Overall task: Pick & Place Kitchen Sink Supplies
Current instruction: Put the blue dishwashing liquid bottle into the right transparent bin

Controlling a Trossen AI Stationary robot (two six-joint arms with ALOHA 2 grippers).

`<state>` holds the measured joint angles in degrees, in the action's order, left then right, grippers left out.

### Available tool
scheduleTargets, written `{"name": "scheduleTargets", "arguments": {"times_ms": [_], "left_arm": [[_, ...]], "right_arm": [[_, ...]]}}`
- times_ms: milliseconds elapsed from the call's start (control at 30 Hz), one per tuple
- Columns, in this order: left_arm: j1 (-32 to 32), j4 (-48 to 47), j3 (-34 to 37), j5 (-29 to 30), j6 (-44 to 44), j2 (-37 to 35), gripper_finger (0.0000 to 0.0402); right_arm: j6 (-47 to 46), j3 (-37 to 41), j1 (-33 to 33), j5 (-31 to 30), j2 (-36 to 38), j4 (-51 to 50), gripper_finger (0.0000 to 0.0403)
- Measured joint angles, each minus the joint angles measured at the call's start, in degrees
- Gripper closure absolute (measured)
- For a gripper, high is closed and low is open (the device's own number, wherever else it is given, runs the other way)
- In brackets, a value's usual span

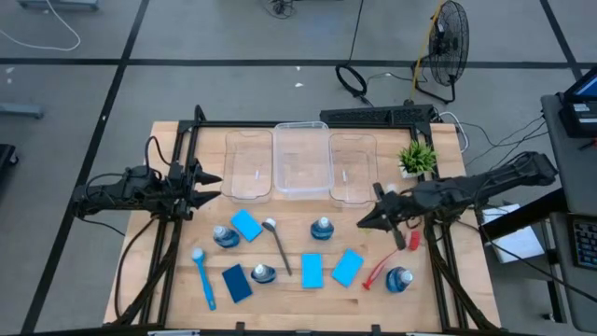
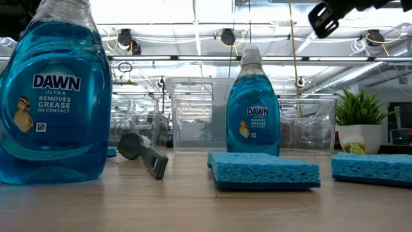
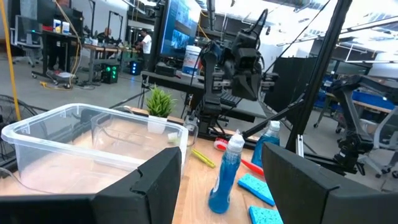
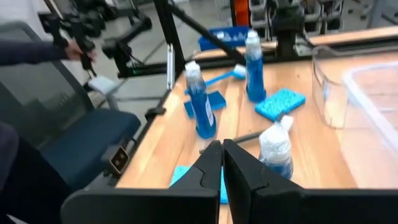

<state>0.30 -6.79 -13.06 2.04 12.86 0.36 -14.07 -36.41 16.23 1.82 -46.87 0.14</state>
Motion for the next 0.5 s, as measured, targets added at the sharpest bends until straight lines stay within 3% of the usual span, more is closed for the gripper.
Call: {"name": "scheduleTargets", "arguments": {"times_ms": [200,500], "left_arm": [[0.0,0.5,0.0,0.0,0.0,0.0,0.0176],[0.0,1.1,0.0,0.0,0.2,0.0,0.0176]], "right_arm": [[1.4,-5.3,-0.1,0.0,-6.6,-0.9,0.0399],[5.1,-16.6,-0.1,-0.2,-14.2,-17.2,0.0399]]}}
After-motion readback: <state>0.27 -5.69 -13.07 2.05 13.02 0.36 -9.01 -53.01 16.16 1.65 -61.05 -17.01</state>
